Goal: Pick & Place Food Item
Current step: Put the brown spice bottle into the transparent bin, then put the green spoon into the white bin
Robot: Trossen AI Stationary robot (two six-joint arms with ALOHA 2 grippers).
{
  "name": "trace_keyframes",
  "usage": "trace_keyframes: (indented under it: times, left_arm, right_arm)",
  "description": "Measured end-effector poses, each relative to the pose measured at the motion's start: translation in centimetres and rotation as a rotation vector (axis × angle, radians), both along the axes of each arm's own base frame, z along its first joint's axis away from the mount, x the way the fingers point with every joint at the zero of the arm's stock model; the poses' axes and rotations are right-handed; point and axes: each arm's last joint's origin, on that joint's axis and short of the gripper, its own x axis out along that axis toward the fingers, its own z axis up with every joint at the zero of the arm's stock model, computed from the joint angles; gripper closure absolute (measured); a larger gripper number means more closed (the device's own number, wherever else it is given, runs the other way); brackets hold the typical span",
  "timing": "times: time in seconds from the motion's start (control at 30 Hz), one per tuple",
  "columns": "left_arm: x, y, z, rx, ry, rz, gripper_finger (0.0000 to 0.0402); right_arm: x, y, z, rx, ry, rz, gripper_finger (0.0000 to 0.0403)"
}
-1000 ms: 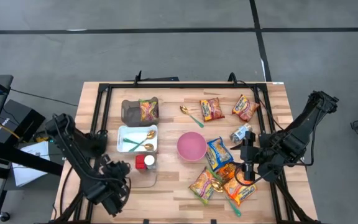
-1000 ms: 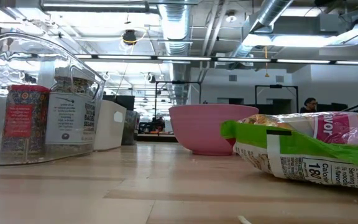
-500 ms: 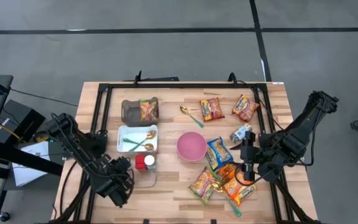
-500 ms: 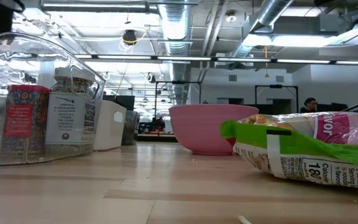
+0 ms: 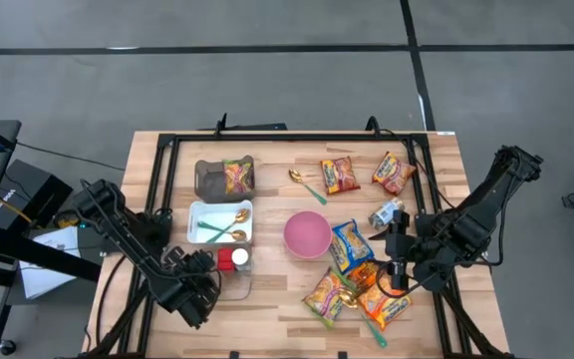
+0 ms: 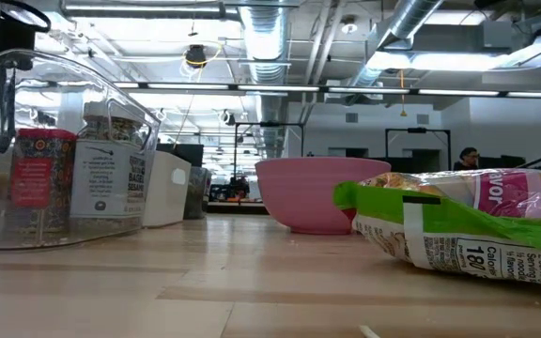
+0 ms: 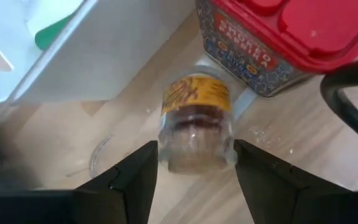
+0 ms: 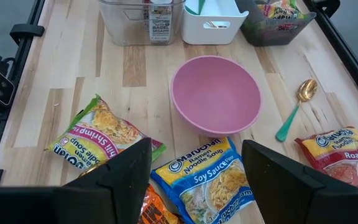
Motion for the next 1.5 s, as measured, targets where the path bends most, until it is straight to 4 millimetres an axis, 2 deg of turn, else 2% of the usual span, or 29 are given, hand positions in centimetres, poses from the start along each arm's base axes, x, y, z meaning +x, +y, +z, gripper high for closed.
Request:
trace_keyframes:
  times: [0.17, 0.6, 0.77, 0.93, 1.03, 1.13, 1.23, 1.33, 1.5]
  left_arm:
    - [-0.2, 0.4, 0.6, 0.025, -0.042, -0.014, 0.02]
    - [-0.6, 1.4, 5.0, -0.015, -0.275, -0.154, 0.0213]
    - [0.1, 0.6, 6.4, -0.078, -0.369, -0.336, 0.0213]
    - [1.9, -1.3, 7.8, -0.056, -0.522, -0.648, 0.0219]
    - [2.9, -2.3, 9.2, 0.037, -0.643, -0.821, 0.0222]
    - [3.7, -2.9, 11.0, 0.242, -0.775, -0.926, 0.0224]
    - [4.5, -3.1, 13.0, 0.428, -0.889, -0.945, 0.0224]
    - [5.1, -2.8, 14.6, 0.506, -0.981, -0.929, 0.0223]
    - [5.5, -2.4, 14.9, 0.532, -0.996, -0.914, 0.0222]
  right_arm:
    - [0.0, 0.0, 0.0, 0.0, 0.0, 0.0, 0.0159]
    - [0.0, 0.0, 0.0, 0.0, 0.0, 0.0, 0.0159]
    - [0.0, 0.0, 0.0, 0.0, 0.0, 0.0, 0.0159]
    - [0.0, 0.0, 0.0, 0.0, 0.0, 0.0, 0.0159]
    - [0.0, 0.0, 0.0, 0.0, 0.0, 0.0, 0.0159]
    - [0.1, -0.1, 0.0, -0.002, -0.003, -0.007, 0.0159]
    - [0.1, -0.1, 0.0, 0.004, -0.004, -0.016, 0.0159]
    - [0.1, -0.1, 0.0, 0.004, -0.004, -0.016, 0.0159]
    - [0.1, -0.2, 0.0, -0.008, -0.016, -0.026, 0.0159]
